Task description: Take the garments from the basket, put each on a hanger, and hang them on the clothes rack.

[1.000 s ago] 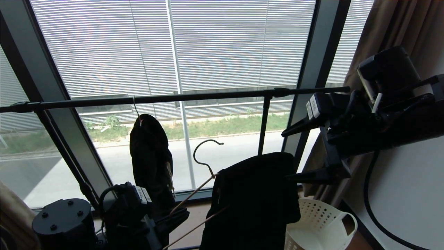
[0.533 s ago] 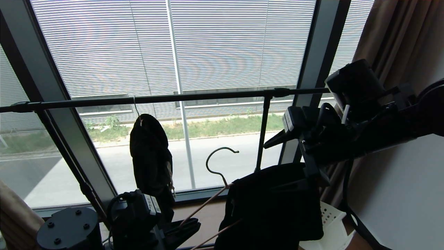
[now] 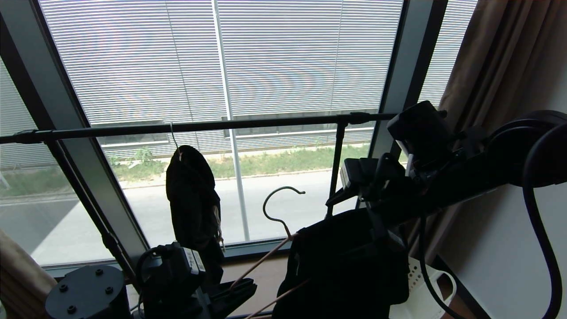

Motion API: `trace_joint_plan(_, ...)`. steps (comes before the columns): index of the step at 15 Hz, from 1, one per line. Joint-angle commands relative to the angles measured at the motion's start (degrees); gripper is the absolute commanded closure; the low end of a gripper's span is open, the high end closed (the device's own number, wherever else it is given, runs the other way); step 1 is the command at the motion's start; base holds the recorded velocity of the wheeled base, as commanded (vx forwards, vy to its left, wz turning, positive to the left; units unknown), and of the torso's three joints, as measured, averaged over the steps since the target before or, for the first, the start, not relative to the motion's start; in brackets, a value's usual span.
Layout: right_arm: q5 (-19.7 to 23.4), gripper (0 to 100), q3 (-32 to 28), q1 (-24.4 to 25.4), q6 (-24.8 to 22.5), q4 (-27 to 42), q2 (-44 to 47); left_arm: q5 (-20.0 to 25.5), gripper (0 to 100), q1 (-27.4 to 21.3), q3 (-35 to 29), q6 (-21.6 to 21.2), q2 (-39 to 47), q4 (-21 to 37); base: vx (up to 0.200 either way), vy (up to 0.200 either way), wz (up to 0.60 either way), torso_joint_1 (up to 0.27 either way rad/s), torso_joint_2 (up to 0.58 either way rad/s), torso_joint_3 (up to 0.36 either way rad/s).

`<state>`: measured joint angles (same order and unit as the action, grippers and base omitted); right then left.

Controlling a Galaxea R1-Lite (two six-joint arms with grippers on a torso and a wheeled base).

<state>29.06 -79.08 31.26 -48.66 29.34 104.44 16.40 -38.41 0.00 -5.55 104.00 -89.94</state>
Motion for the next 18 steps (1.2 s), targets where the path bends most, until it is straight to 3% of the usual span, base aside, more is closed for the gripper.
trace_joint_plan(1,0.03,0,-0.2,0.03,-0.03,0.01,0.59,0.04,100,0.0,0.0,0.01,-0.02,-0.06,0.0,0.0,0.0,0.0,0.0,0.0)
trace_joint_plan(5,0.03,0,-0.2,-0.06,0.06,0.01,0.59,0.04,100,0.0,0.0,0.01,-0.02,-0.06,0.0,0.0,0.0,0.0,0.0,0.0)
trace_joint_plan(6,0.03,100,-0.2,-0.06,0.06,0.01,0.59,0.04,100,0.0,0.0,0.01,-0.02,-0.06,0.0,0.0,0.0,0.0,0.0,0.0)
trace_joint_plan(18,-0.15,100,0.15,-0.06,0.06,0.01,0.33,0.04,100,0.53,0.0,0.62,-1.17,-0.06,0.0,0.0,0.0,0.0,0.0,0.0)
